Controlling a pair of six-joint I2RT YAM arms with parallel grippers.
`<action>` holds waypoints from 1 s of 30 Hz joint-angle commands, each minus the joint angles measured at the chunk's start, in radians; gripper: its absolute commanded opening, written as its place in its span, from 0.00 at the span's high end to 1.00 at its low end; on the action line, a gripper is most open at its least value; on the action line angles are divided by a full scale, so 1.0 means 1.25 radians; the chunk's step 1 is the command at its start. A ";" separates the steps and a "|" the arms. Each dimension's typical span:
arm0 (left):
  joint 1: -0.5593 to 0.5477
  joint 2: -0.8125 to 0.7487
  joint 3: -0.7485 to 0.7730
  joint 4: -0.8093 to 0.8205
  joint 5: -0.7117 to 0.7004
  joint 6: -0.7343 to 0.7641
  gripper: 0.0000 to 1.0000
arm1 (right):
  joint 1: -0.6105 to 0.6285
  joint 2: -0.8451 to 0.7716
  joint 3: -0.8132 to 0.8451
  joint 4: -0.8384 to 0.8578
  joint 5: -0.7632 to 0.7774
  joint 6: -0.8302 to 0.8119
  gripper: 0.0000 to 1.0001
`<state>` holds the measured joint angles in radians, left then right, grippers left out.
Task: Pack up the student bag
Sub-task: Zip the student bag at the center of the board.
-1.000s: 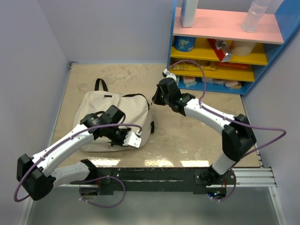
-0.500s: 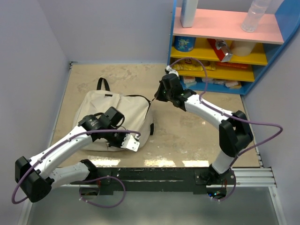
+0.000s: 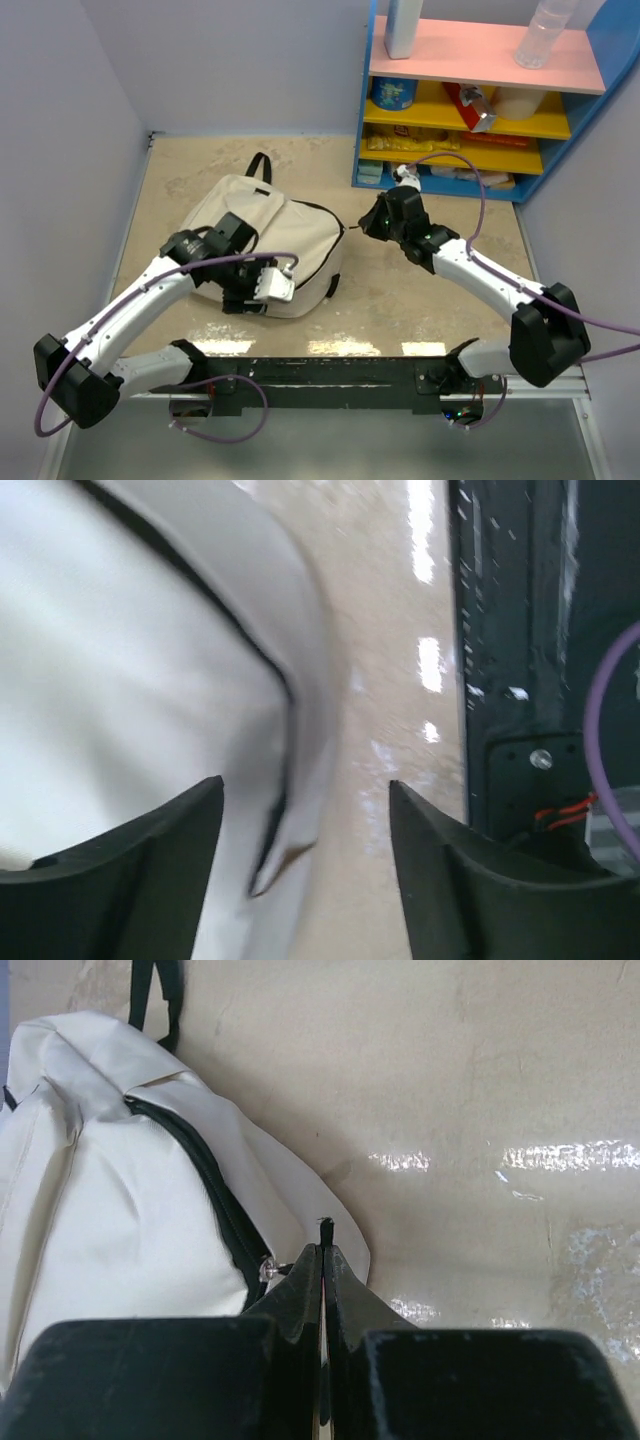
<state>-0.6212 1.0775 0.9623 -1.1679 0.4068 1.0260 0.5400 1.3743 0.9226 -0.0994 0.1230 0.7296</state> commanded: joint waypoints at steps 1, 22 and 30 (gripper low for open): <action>0.015 0.055 0.220 0.036 0.054 -0.147 0.00 | 0.011 -0.078 -0.039 0.055 0.034 0.027 1.00; -0.173 0.395 0.243 0.549 -0.208 -0.650 0.00 | 0.039 -0.089 0.001 0.029 0.030 0.031 1.00; -0.183 0.400 0.142 0.629 -0.268 -0.632 0.08 | 0.037 -0.103 0.006 0.023 0.029 0.034 1.00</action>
<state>-0.8452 1.5929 1.1866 -0.4622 0.1436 0.2474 0.5938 1.2697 0.8722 -0.0986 0.1356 0.7662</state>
